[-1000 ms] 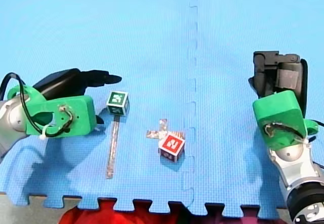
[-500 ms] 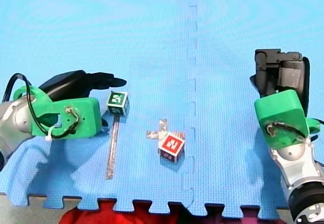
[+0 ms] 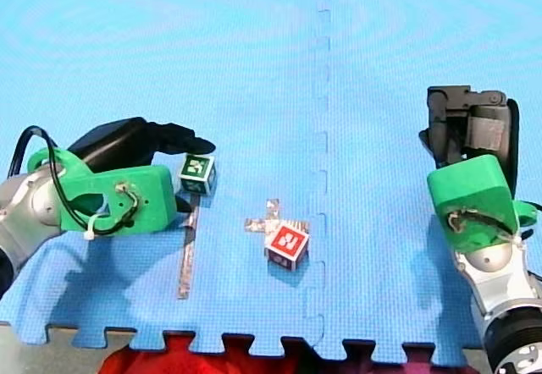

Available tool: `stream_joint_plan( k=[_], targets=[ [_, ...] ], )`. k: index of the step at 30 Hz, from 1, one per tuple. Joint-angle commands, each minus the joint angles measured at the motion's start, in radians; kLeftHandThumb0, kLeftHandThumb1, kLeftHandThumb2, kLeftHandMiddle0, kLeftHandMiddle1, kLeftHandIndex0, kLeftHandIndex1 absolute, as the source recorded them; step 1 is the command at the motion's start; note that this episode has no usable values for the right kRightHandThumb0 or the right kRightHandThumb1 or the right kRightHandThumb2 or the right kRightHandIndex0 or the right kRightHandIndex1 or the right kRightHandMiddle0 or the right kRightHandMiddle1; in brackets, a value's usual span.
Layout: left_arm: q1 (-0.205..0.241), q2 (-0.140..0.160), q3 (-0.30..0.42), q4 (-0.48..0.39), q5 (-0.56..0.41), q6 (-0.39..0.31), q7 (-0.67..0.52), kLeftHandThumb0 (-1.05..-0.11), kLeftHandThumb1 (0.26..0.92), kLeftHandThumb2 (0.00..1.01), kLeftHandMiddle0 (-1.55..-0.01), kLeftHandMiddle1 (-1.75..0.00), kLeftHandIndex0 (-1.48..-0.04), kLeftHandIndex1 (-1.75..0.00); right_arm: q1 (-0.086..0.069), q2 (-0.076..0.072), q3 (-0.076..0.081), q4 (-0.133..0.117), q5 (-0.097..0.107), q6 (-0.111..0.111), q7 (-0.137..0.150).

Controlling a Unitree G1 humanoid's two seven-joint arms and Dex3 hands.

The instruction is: Stack cube left

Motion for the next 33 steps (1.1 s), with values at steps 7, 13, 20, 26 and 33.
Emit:
stream_joint_plan(
  k=[7, 13, 20, 26, 33],
  targets=[
    [-0.005, -0.005, -0.022, 0.002, 0.022, 0.035, 0.026, -0.422, 0.762, 0.02, -0.96, -1.75, -1.24, -0.22, 0.013, -0.006, -0.004, -0.014, 0.005, -0.017, 0.0],
    [0.006, 0.036, -0.056, 0.003, 0.069, -0.073, 0.107, -0.614, 0.915, 0.07, -0.86, -1.61, -0.86, -1.24, 0.015, -0.014, 0.001, -0.013, -0.011, -0.015, -0.016],
    [0.003, 0.022, -0.049, 0.018, 0.058, -0.052, 0.101, -0.56, 0.88, 0.0, -0.85, -1.66, -1.24, -0.29, 0.018, -0.01, 0.0, -0.012, -0.002, -0.026, -0.004],
    [0.006, 0.02, -0.05, 0.014, 0.058, -0.047, 0.105, -0.542, 0.868, 0.0, -0.84, -1.73, -1.28, -0.21, 0.019, -0.008, 0.001, -0.015, -0.004, -0.024, -0.009],
    [0.007, 0.021, -0.047, 0.011, 0.056, -0.047, 0.106, -0.543, 0.861, 0.0, -0.85, -1.75, -1.3, -0.19, 0.018, -0.006, 0.004, -0.012, -0.008, -0.017, -0.016]
  ],
)
